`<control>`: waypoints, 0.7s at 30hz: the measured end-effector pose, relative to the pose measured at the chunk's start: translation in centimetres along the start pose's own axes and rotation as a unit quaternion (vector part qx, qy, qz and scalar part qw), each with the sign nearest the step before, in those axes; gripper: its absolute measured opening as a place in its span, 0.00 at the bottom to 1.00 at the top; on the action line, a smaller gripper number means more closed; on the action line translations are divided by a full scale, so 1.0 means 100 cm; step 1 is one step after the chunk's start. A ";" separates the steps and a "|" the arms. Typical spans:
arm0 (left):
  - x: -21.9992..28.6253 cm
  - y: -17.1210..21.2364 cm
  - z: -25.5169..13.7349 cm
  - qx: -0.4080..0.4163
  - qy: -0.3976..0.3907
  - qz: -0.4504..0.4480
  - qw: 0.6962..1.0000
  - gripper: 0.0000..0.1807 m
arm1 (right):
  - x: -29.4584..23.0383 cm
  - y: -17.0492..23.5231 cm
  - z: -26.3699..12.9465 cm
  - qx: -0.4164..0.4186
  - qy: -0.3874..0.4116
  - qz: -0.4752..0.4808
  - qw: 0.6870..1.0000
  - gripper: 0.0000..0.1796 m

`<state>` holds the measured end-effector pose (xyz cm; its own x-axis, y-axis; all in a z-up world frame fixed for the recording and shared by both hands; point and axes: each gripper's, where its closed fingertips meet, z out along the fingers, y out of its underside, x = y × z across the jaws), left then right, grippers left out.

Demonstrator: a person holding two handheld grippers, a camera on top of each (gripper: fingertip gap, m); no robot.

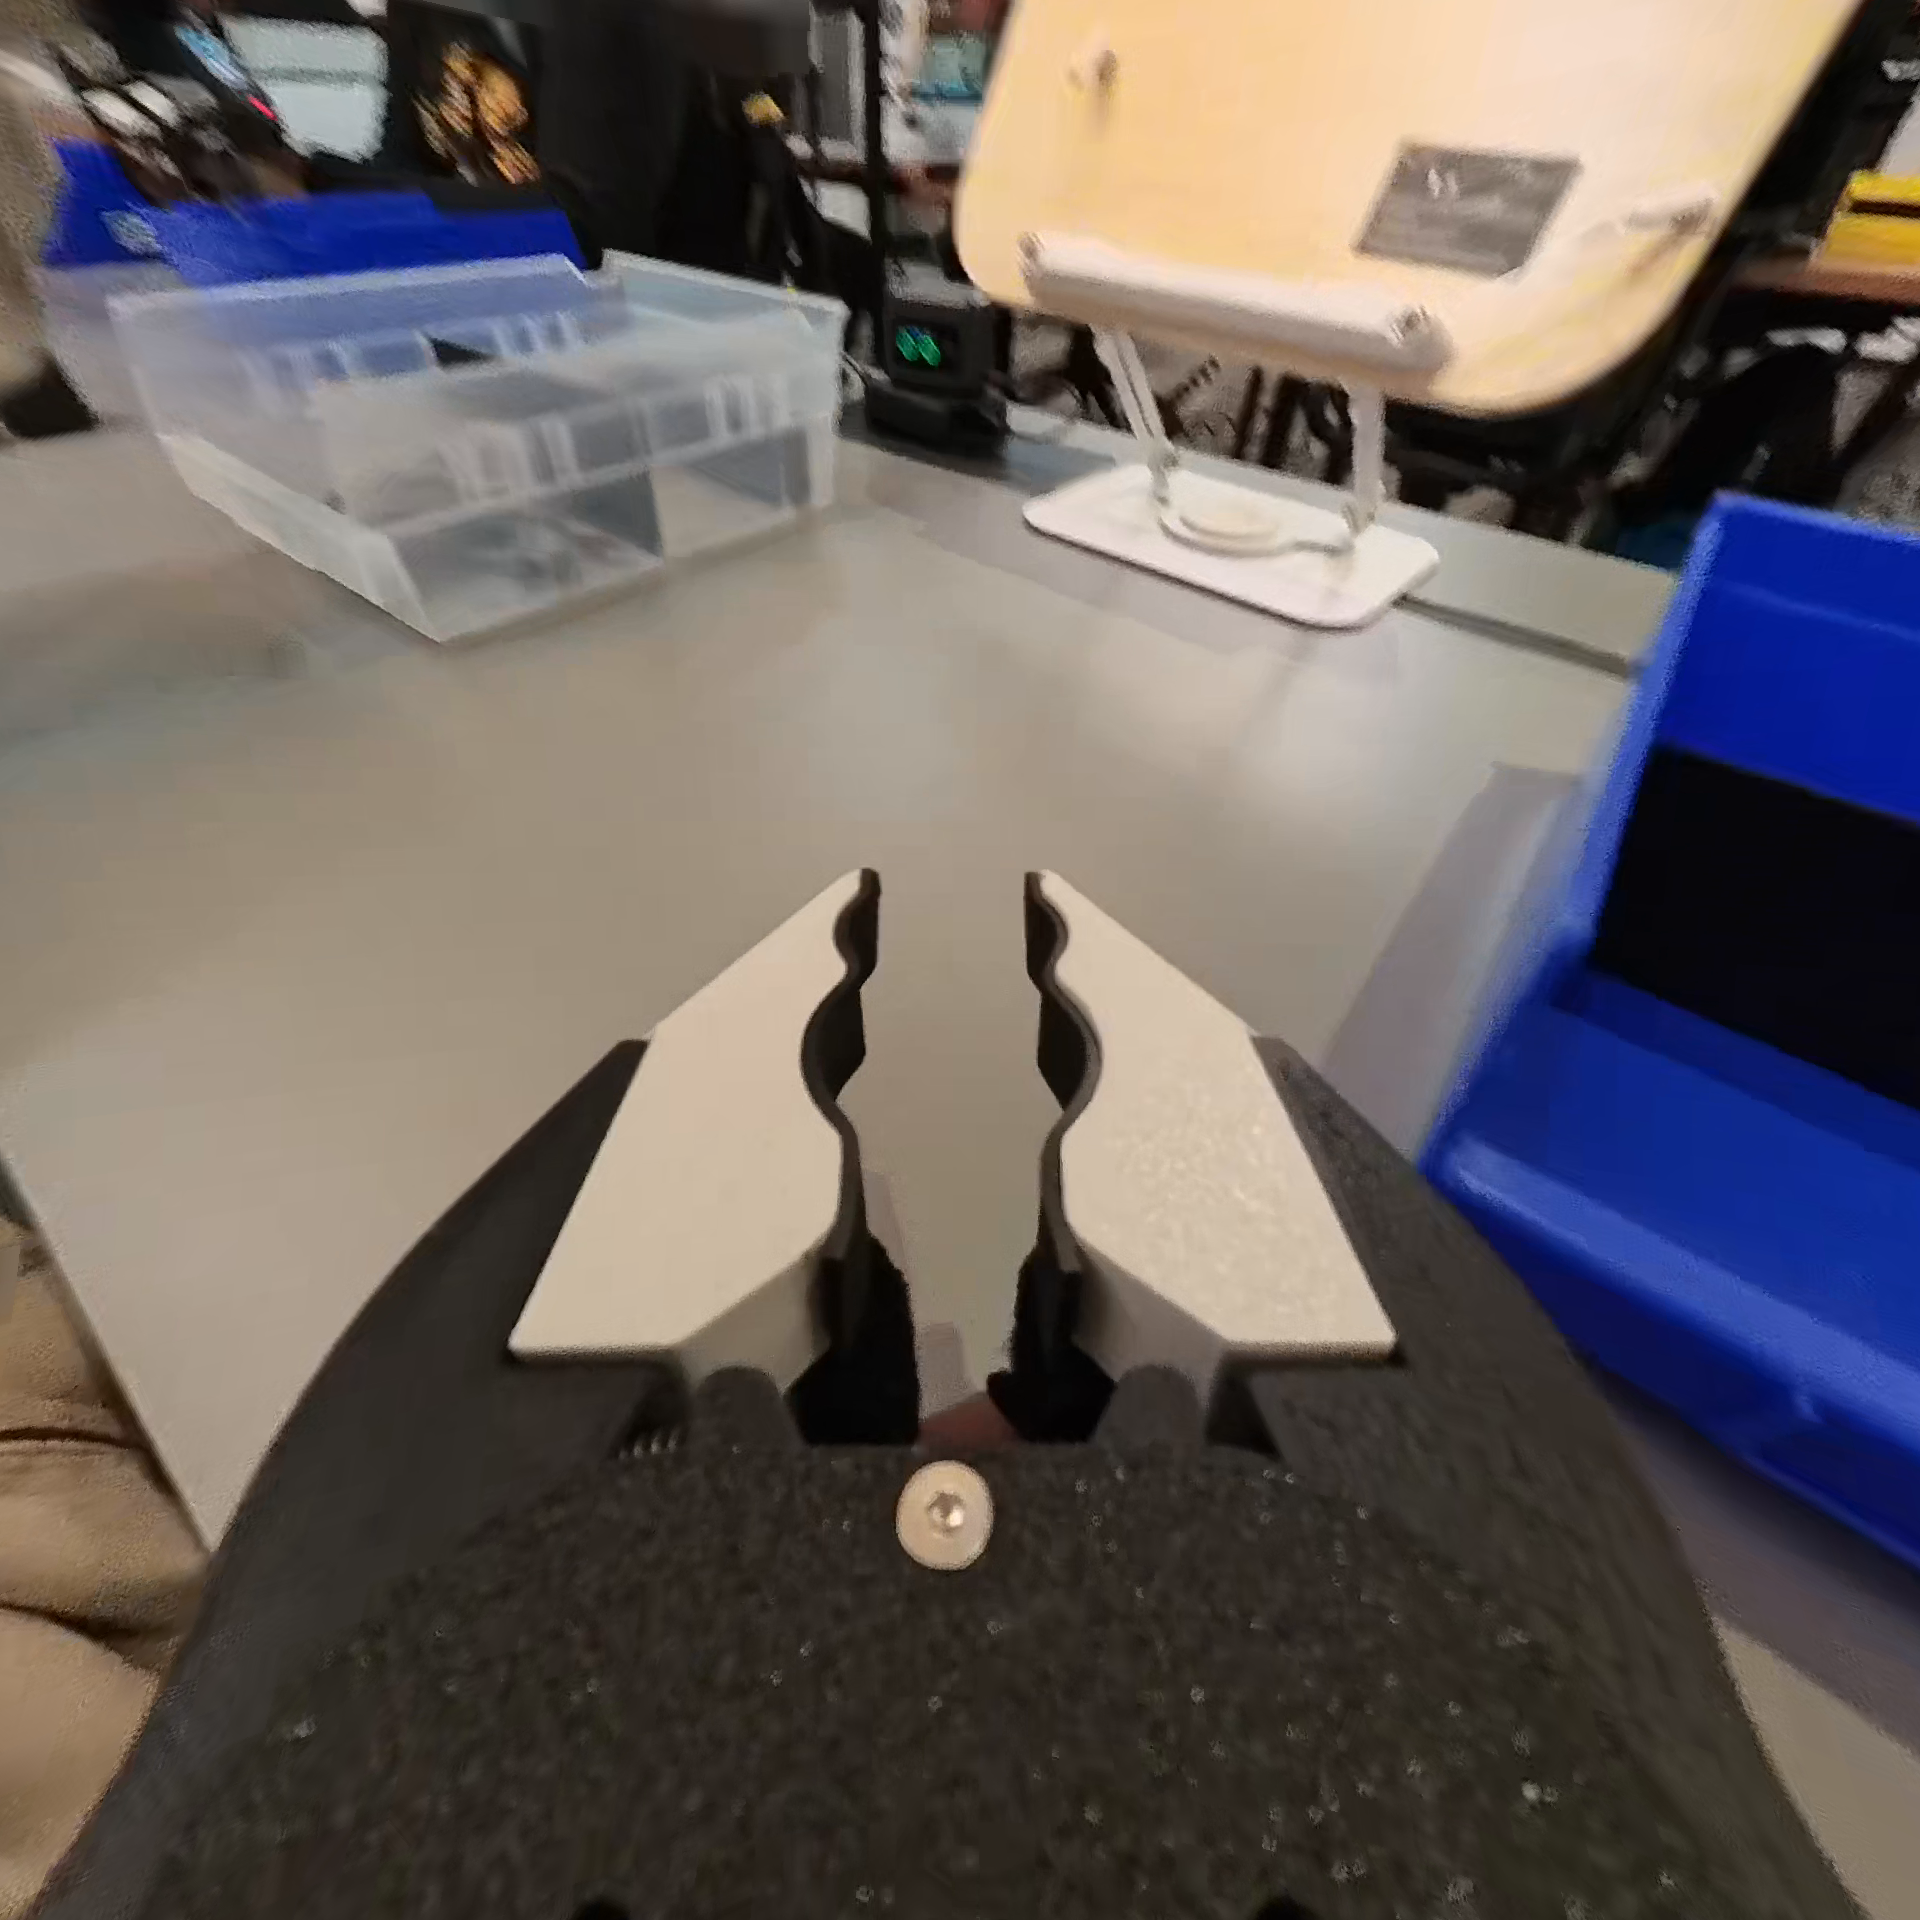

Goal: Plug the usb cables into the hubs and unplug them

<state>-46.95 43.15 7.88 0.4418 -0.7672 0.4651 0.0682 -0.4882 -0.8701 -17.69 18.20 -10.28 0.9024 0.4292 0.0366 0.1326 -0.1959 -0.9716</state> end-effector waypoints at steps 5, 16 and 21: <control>0.098 0.047 0.044 0.103 0.163 -0.181 0.964 0.18 | -0.036 -0.055 0.023 0.079 -0.037 -0.092 0.992 0.19; 0.194 0.180 0.116 0.092 0.239 -0.260 0.931 0.18 | -0.061 -0.085 0.046 0.074 0.008 -0.188 0.979 0.18; 0.199 0.204 0.122 0.058 0.279 -0.315 0.905 0.18 | -0.061 -0.067 0.047 0.090 -0.003 -0.215 0.972 0.09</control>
<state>-25.83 22.97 -2.61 -0.2363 -0.4583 0.8568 0.2573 -0.8798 -0.3996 -25.98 21.03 -5.03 0.7769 0.4424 0.4480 0.4230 0.1604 -0.8918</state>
